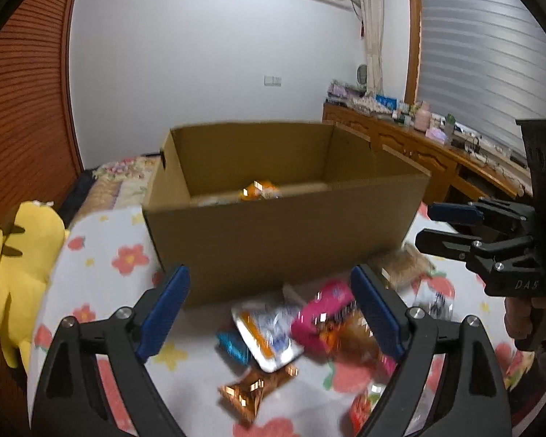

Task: Organize snacks
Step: 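Withdraw both open tools from the box back toward the remaining snacks, then grasp the gold wrapper with the left tool while the right tool grasps the pink packet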

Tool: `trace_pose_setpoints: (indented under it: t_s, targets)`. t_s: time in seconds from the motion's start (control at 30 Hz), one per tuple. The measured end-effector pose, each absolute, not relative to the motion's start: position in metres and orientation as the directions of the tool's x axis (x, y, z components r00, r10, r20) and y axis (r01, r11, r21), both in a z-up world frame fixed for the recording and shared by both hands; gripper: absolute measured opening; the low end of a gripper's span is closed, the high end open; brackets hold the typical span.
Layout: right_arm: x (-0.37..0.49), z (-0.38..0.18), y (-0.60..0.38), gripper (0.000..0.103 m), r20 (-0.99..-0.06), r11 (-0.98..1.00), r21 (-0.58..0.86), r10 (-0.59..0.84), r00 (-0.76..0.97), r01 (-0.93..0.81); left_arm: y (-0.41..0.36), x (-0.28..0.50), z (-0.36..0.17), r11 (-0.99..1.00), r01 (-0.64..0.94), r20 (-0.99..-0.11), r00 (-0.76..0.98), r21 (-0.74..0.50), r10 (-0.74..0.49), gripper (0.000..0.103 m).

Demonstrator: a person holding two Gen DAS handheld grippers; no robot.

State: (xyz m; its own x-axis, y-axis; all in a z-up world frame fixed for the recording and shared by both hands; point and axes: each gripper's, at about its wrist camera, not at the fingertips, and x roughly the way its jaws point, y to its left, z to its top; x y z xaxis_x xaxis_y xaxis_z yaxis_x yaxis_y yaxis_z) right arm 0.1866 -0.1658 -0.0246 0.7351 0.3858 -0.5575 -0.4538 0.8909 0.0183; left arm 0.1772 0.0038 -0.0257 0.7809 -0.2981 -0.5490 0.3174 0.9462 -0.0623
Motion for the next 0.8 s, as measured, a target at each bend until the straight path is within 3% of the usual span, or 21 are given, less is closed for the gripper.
trace_pose_setpoints:
  t_s: [0.43, 0.8]
  targets:
    - [0.181, -0.066, -0.134, 0.063, -0.639, 0.850, 0.064, 0.437, 0.633, -0.523, 0.014, 0.155, -0.064, 0.939, 0.339, -0.636, 0.713, -0.054, -0.294, 0.090]
    - [0.184, -0.094, -0.112, 0.050, -0.713, 0.812, 0.082, 0.454, 0.535, -0.579, 0.009, 0.151, -0.075, 0.926, 0.378, -0.687, 0.667, -0.020, -0.287, 0.090]
